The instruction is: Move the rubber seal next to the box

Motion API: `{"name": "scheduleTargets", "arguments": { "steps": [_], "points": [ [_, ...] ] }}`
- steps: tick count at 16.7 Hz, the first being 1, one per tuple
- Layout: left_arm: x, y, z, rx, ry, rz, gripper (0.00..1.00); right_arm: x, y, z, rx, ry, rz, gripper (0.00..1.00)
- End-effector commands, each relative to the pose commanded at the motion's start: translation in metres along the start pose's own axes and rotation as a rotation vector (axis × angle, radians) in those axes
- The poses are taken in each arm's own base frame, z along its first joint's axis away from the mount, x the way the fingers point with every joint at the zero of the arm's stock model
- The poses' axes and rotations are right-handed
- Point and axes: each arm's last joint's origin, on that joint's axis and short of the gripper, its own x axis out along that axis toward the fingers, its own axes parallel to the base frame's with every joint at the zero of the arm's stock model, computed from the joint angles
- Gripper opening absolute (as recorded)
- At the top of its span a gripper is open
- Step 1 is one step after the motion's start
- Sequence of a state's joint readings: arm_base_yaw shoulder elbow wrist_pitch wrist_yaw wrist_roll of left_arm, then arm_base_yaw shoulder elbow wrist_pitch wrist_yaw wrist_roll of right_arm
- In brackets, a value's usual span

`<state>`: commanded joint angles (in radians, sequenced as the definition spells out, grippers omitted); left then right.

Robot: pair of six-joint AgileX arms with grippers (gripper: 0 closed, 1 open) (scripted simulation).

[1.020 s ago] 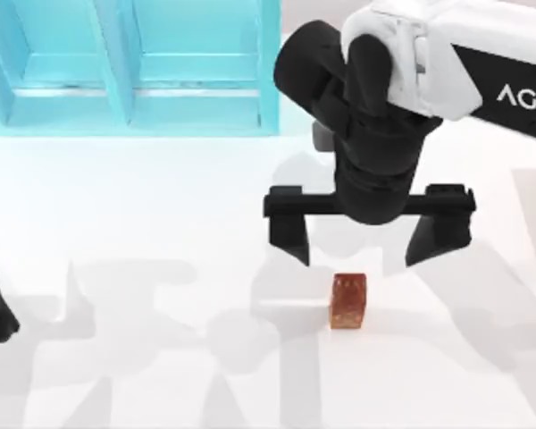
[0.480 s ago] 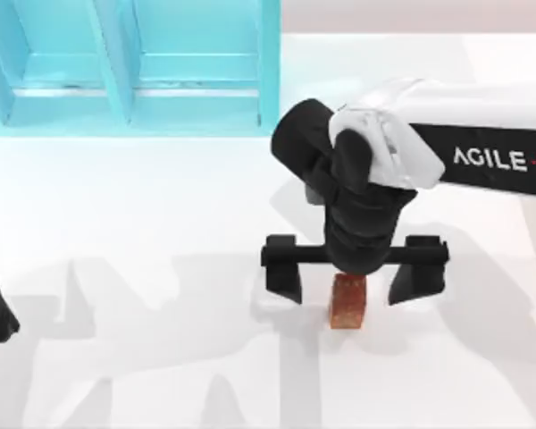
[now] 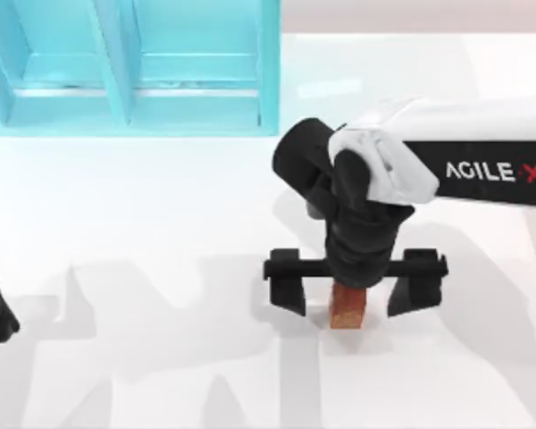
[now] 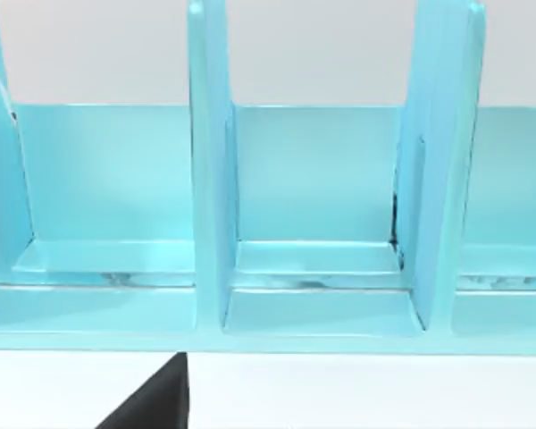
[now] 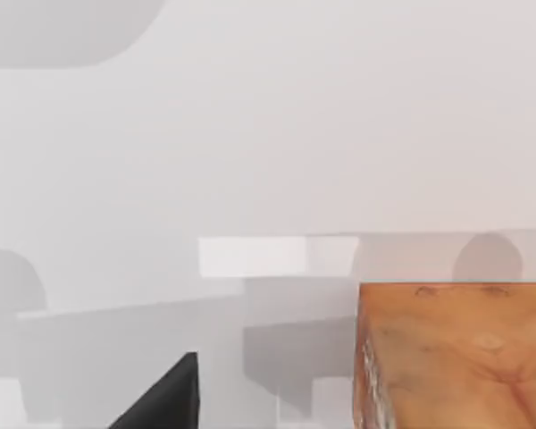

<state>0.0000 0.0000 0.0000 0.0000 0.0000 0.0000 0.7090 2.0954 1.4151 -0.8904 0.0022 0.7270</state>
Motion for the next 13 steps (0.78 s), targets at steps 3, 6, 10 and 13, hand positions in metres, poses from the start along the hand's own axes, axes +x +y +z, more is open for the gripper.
{"name": "scheduleTargets", "arguments": {
  "steps": [3, 6, 10, 13],
  "points": [
    [0.0, 0.0, 0.0, 0.0, 0.0, 0.0, 1.0, 0.0, 0.0, 0.0, 0.0, 0.0, 0.0, 0.62],
    [0.0, 0.0, 0.0, 0.0, 0.0, 0.0, 1.0, 0.0, 0.0, 0.0, 0.0, 0.0, 0.0, 0.4],
    [0.0, 0.0, 0.0, 0.0, 0.0, 0.0, 1.0, 0.0, 0.0, 0.0, 0.0, 0.0, 0.0, 0.1],
    [0.0, 0.0, 0.0, 0.0, 0.0, 0.0, 1.0, 0.0, 0.0, 0.0, 0.0, 0.0, 0.0, 0.0]
  ]
}}
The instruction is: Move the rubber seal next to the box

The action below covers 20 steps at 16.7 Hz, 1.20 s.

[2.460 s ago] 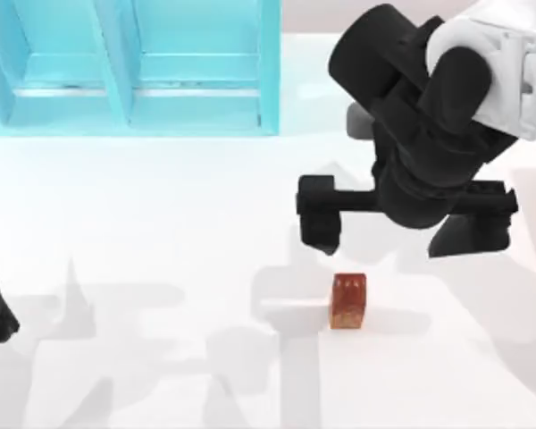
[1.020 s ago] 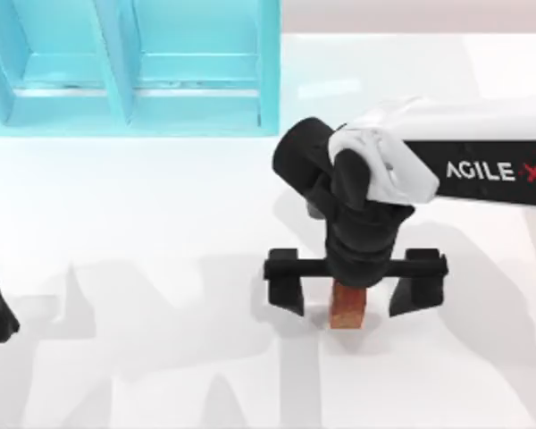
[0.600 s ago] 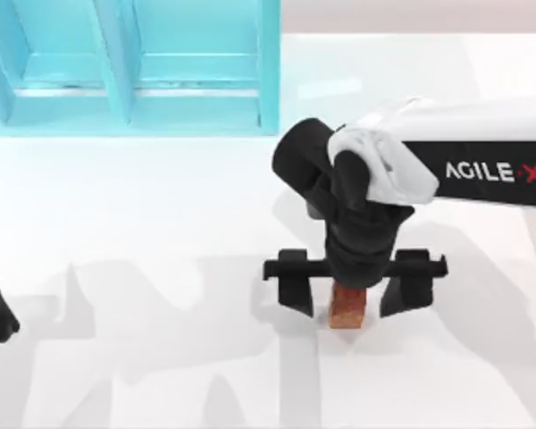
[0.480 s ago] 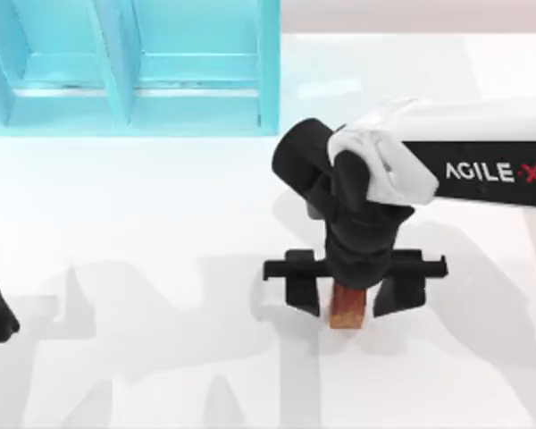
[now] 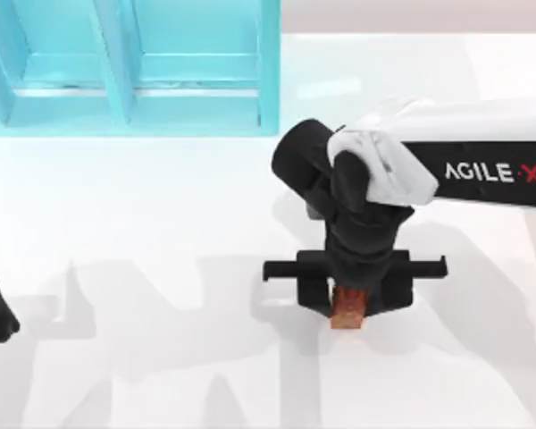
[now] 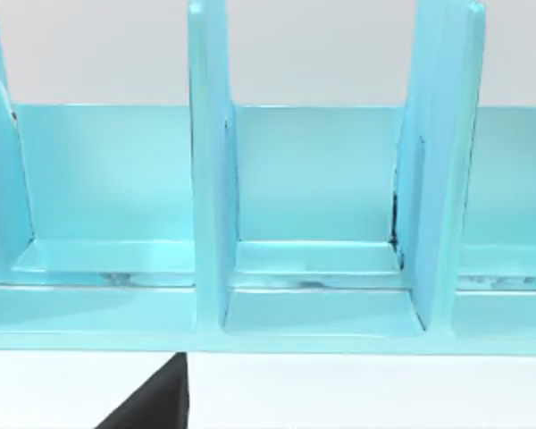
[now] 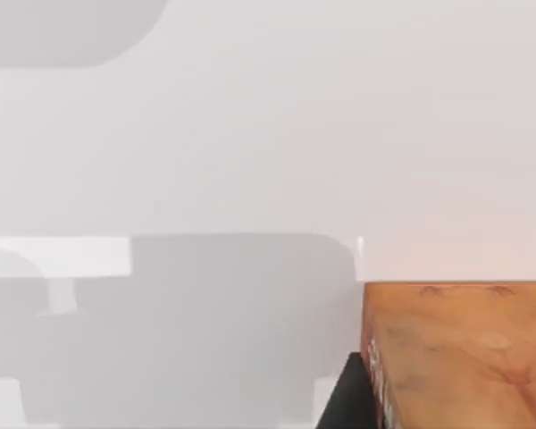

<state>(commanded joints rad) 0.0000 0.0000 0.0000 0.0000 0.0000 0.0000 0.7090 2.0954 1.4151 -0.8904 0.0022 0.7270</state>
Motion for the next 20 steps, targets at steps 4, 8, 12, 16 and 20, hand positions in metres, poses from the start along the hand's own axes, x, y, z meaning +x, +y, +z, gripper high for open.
{"name": "scheduleTargets", "arguments": {
  "steps": [4, 8, 12, 16, 20],
  "points": [
    [0.0, 0.0, 0.0, 0.0, 0.0, 0.0, 1.0, 0.0, 0.0, 0.0, 0.0, 0.0, 0.0, 0.0],
    [0.0, 0.0, 0.0, 0.0, 0.0, 0.0, 1.0, -0.002, -0.001, 0.001, 0.003, -0.002, 0.001, 0.0],
    [0.0, 0.0, 0.0, 0.0, 0.0, 0.0, 1.0, -0.024, 0.0, 0.002, 0.005, 0.001, 0.0, 0.0],
    [0.0, 0.0, 0.0, 0.0, 0.0, 0.0, 1.0, -0.049, -0.001, 0.001, 0.003, -0.001, 0.0, 0.0],
    [0.0, 0.0, 0.0, 0.0, 0.0, 0.0, 1.0, -0.048, 0.0, 0.001, 0.004, 0.002, -0.002, 0.0]
  ]
}}
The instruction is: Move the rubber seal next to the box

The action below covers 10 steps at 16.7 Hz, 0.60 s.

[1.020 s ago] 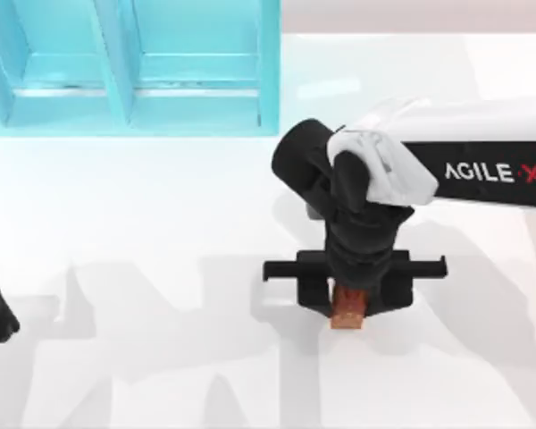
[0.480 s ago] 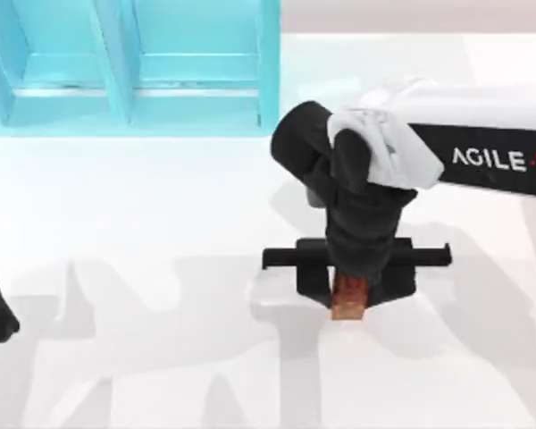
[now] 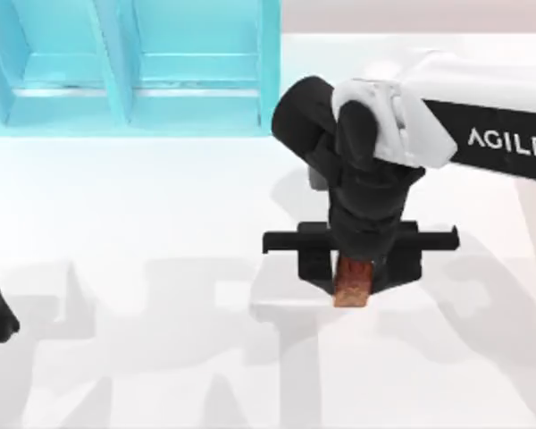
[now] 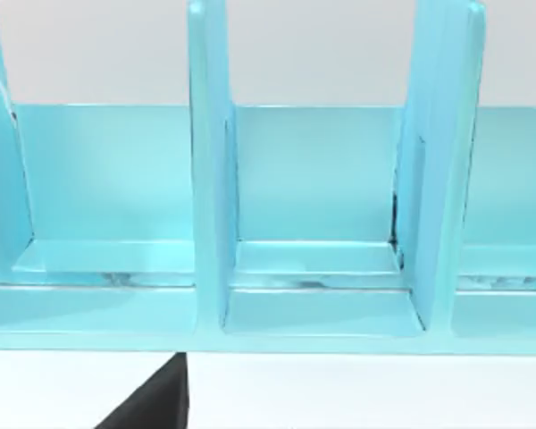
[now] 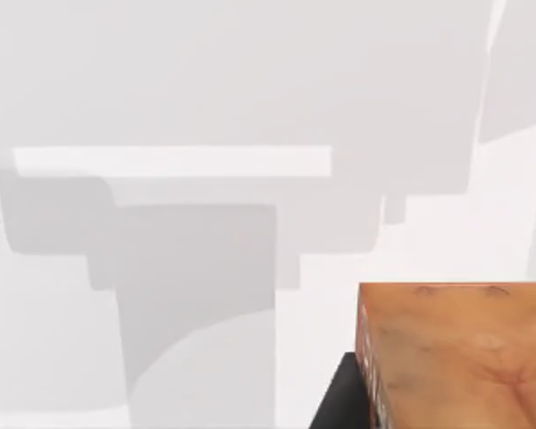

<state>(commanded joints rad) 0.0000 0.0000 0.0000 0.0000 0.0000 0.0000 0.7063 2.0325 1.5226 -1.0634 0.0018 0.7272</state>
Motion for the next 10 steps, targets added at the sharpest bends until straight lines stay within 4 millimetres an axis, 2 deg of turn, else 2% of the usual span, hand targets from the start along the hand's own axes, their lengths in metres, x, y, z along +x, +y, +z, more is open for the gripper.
{"name": "scheduleTargets", "arguments": {
  "steps": [2, 5, 7, 10],
  "points": [
    [0.0, 0.0, 0.0, 0.0, 0.0, 0.0, 1.0, -0.003, -0.005, 0.003, 0.0, 0.0, 0.0, 0.0],
    [0.0, 0.0, 0.0, 0.0, 0.0, 0.0, 1.0, -0.019, -0.037, 0.022, 0.001, 0.0, 0.001, 0.0],
    [0.0, 0.0, 0.0, 0.0, 0.0, 0.0, 1.0, -0.034, -0.074, 0.038, 0.0, 0.004, -0.001, 0.0],
    [0.0, 0.0, 0.0, 0.0, 0.0, 0.0, 1.0, -0.059, -0.143, 0.054, -0.004, 0.012, -0.003, 0.0]
  ]
}}
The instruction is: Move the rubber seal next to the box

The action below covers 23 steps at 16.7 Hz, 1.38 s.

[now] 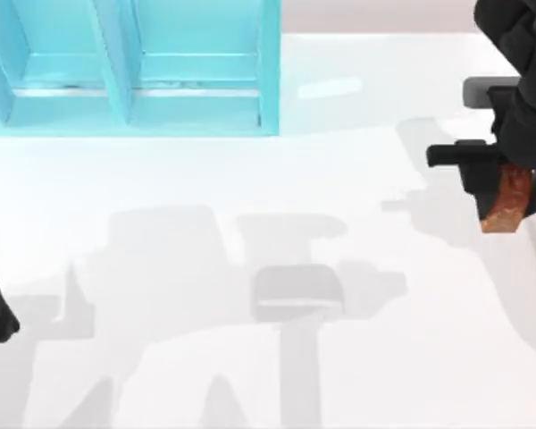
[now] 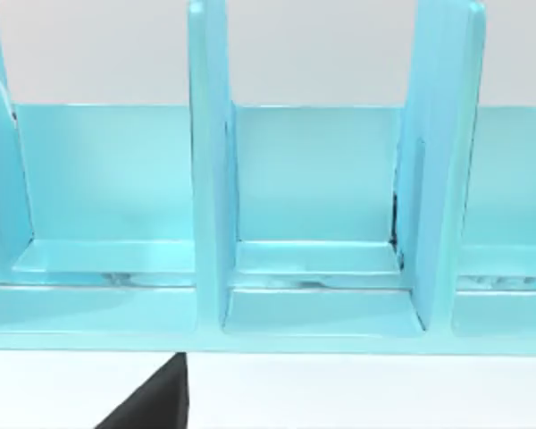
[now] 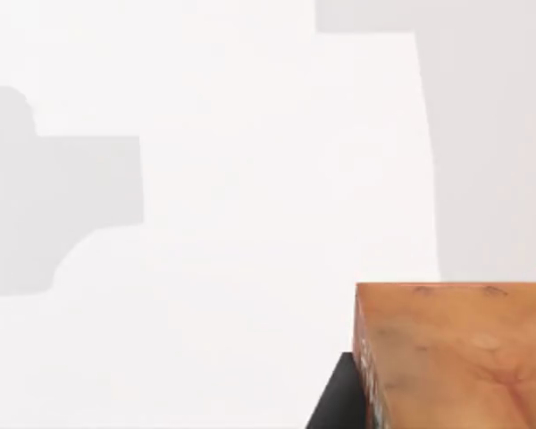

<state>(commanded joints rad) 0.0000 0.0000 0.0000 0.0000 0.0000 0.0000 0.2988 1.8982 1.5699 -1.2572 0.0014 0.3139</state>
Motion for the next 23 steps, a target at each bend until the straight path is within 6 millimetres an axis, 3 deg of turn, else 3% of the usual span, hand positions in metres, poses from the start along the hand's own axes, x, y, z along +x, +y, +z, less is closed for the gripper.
{"name": "scheduleTargets", "arguments": {
  "steps": [3, 5, 12, 17, 20, 23],
  "points": [
    [0.0, 0.0, 0.0, 0.0, 0.0, 0.0, 1.0, -0.023, -0.054, 0.0, -0.001, -0.005, 0.003, 0.0],
    [0.0, 0.0, 0.0, 0.0, 0.0, 0.0, 1.0, -0.033, -0.072, -0.004, 0.0, -0.013, 0.005, 0.0],
    [0.0, 0.0, 0.0, 0.0, 0.0, 0.0, 1.0, -0.034, -0.075, -0.001, -0.003, -0.028, 0.013, 0.0],
    [0.0, 0.0, 0.0, 0.0, 0.0, 0.0, 1.0, -0.041, -0.075, 0.018, -0.02, -0.224, 0.096, 0.0],
    [0.0, 0.0, 0.0, 0.0, 0.0, 0.0, 1.0, -0.018, -0.069, 0.018, -0.027, -0.218, 0.101, 0.0],
    [0.0, 0.0, 0.0, 0.0, 0.0, 0.0, 1.0, 0.018, -0.071, 0.005, -0.011, -0.088, 0.047, 0.0]
  ]
}}
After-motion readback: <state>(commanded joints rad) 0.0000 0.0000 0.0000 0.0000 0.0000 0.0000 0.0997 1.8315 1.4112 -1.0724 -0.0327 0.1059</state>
